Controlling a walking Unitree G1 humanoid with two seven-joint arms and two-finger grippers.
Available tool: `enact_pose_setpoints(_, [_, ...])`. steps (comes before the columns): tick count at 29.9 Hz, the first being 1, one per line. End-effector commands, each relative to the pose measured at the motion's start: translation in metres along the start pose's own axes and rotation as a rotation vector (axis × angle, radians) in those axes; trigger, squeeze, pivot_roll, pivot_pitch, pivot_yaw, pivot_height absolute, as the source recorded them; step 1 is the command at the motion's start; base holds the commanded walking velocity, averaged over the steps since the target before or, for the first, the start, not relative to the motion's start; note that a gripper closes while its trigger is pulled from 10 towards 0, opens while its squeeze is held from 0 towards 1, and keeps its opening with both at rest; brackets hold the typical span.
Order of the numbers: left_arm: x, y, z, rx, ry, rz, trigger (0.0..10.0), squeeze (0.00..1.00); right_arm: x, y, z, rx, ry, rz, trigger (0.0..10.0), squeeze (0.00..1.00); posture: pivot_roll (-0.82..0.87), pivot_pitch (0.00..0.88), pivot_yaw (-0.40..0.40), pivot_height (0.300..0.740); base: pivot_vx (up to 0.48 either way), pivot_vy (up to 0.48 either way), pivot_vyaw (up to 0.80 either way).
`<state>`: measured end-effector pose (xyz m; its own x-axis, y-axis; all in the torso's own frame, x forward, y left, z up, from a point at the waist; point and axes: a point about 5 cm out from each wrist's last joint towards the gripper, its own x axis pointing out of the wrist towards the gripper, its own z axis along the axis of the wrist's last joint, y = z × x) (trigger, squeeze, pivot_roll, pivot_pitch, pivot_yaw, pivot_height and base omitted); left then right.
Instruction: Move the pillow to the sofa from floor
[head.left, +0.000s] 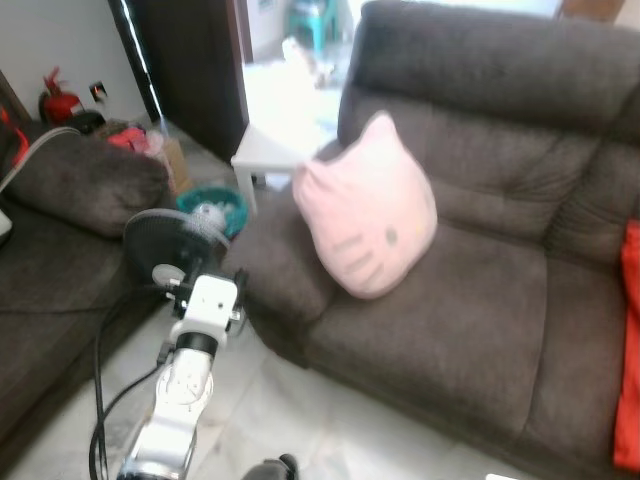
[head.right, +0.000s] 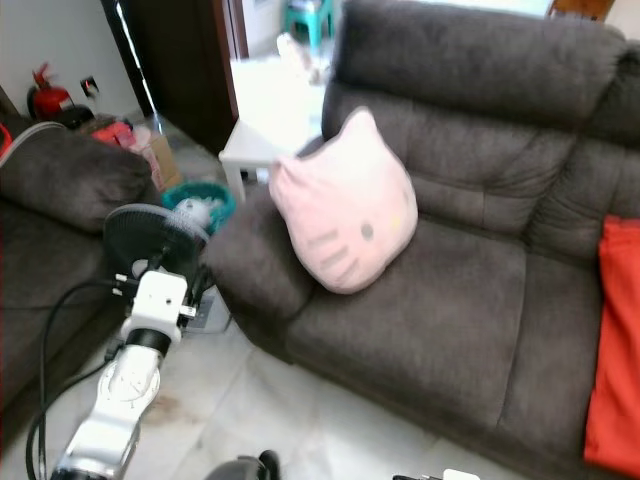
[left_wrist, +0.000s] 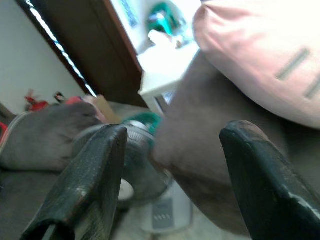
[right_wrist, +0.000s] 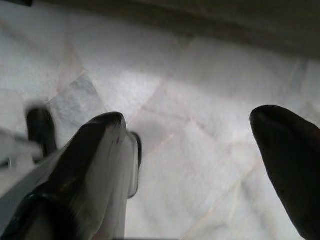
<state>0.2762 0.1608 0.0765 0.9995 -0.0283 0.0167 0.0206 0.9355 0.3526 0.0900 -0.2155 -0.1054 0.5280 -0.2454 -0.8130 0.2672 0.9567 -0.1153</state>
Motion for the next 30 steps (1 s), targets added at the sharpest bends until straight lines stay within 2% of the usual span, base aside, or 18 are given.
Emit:
enact_pose_setpoints(1, [0.002, 0.008, -0.011, -0.005, 0.041, 0.014, 10.0, 0.00, -0.001, 0.002, -0.003, 0.004, 0.009, 0.005, 10.0, 0.00, 0.09, 0.064, -0.008, 0.740, 0.000, 0.000, 0.00])
enact_pose_setpoints(5, [0.001, 0.010, -0.033, -0.013, 0.136, 0.009, 10.0, 0.00, -0.001, 0.002, -0.002, 0.001, 0.008, 0.008, 10.0, 0.00, 0.09, 0.061, -0.007, 0.740, 0.000, 0.000, 0.00])
enact_pose_setpoints(6, [-0.003, 0.014, -0.050, -0.033, 0.211, 0.023, 10.0, 0.00, -0.001, 0.003, -0.002, -0.004, 0.008, 0.012, 10.0, 0.00, 0.09, 0.060, -0.006, 0.740, 0.000, 0.000, 0.00])
enact_pose_setpoints(7, [-0.003, 0.014, -0.050, -0.033, 0.211, 0.023, 10.0, 0.00, -0.001, 0.003, -0.002, -0.004, 0.008, 0.012, 10.0, 0.00, 0.09, 0.060, -0.006, 0.740, 0.000, 0.000, 0.00])
enact_pose_setpoints(9, [-0.016, 0.019, -0.088, -0.082, 0.421, 0.052, 10.0, 0.00, 0.000, 0.003, -0.001, 0.001, 0.005, 0.012, 10.0, 0.00, 0.09, 0.054, -0.006, 0.740, 0.000, 0.000, 0.00])
enact_pose_setpoints(10, [-0.016, 0.019, -0.088, -0.082, 0.421, 0.052, 10.0, 0.00, 0.000, 0.003, -0.001, 0.001, 0.005, 0.012, 10.0, 0.00, 0.09, 0.054, -0.006, 0.740, 0.000, 0.000, 0.00])
enact_pose_setpoints(12, [-0.026, 0.021, -0.103, -0.086, 0.507, 0.062, 10.0, 0.00, 0.000, 0.003, -0.001, 0.000, 0.001, 0.013, 10.0, 0.00, 0.09, 0.050, -0.005, 0.740, 0.000, 0.000, 0.00])
enact_pose_setpoints(13, [-0.027, 0.021, -0.105, -0.087, 0.516, 0.063, 10.0, 0.00, 0.000, 0.003, 0.000, -0.001, 0.000, 0.014, 10.0, 0.00, 0.09, 0.050, -0.005, 0.740, 0.000, 0.000, 0.00])
enact_pose_setpoints(14, [-0.037, 0.022, -0.116, -0.088, 0.571, 0.072, 10.0, 0.00, 0.000, 0.003, 0.000, -0.001, -0.002, 0.018, 10.0, 0.00, 0.09, 0.046, -0.005, 0.740, 0.000, 0.000, 0.00])
enact_pose_setpoints(15, [-0.037, 0.022, -0.116, -0.088, 0.571, 0.072, 10.0, 0.00, 0.000, 0.003, 0.000, -0.001, -0.002, 0.018, 10.0, 0.00, 0.09, 0.046, -0.005, 0.740, 0.000, 0.000, 0.00])
enact_pose_setpoints(16, [-0.066, 0.022, -0.141, -0.092, 0.743, 0.083, 10.0, 0.00, 0.000, 0.004, 0.001, -0.004, -0.005, 0.037, 10.0, 0.00, 0.09, 0.045, -0.006, 0.740, 0.000, 0.000, 0.00])
enact_pose_setpoints(17, [-0.079, 0.021, -0.150, -0.097, 0.813, 0.083, 10.0, 0.00, 0.001, 0.005, 0.002, -0.007, -0.006, 0.046, 10.0, 0.00, 0.09, 0.044, -0.005, 0.740, 0.000, 0.000, 0.00])
enact_pose_setpoints(18, [-0.079, 0.021, -0.150, -0.097, 0.813, 0.083, 10.0, 0.00, 0.001, 0.005, 0.002, -0.007, -0.006, 0.046, 10.0, 0.00, 0.09, 0.044, -0.005, 0.740, 0.000, 0.000, 0.00])
enact_pose_setpoints(19, [-0.099, 0.018, -0.163, -0.101, 0.917, 0.070, 10.0, 0.00, 0.001, 0.006, 0.002, -0.002, -0.002, 0.056, 10.0, 0.00, 0.09, 0.042, -0.001, 0.740, 0.000, 0.000, 0.00])
enact_pose_setpoints(20, [-0.109, 0.017, -0.168, -0.106, 0.963, 0.067, 10.0, 0.00, 0.001, 0.007, 0.002, 0.005, 0.000, 0.059, 10.0, 0.00, 0.08, 0.039, 0.004, 0.740, 0.000, 0.000, 0.00])
enact_pose_setpoints(24, [-0.120, 0.015, -0.173, -0.115, 1.006, 0.051, 10.0, 0.00, 0.001, 0.008, 0.001, 0.009, 0.007, 0.080, 10.0, 0.00, 0.08, 0.035, 0.012, 0.740, 0.000, 0.000, 0.00])
enact_pose_setpoints(30, [-0.108, 0.015, -0.168, -0.104, 0.959, 0.019, 10.0, 0.00, 0.000, 0.012, 0.000, 0.014, 0.018, 0.115, 10.0, 0.00, 0.09, 0.024, 0.023, 0.740, 0.000, 0.000, 0.00])
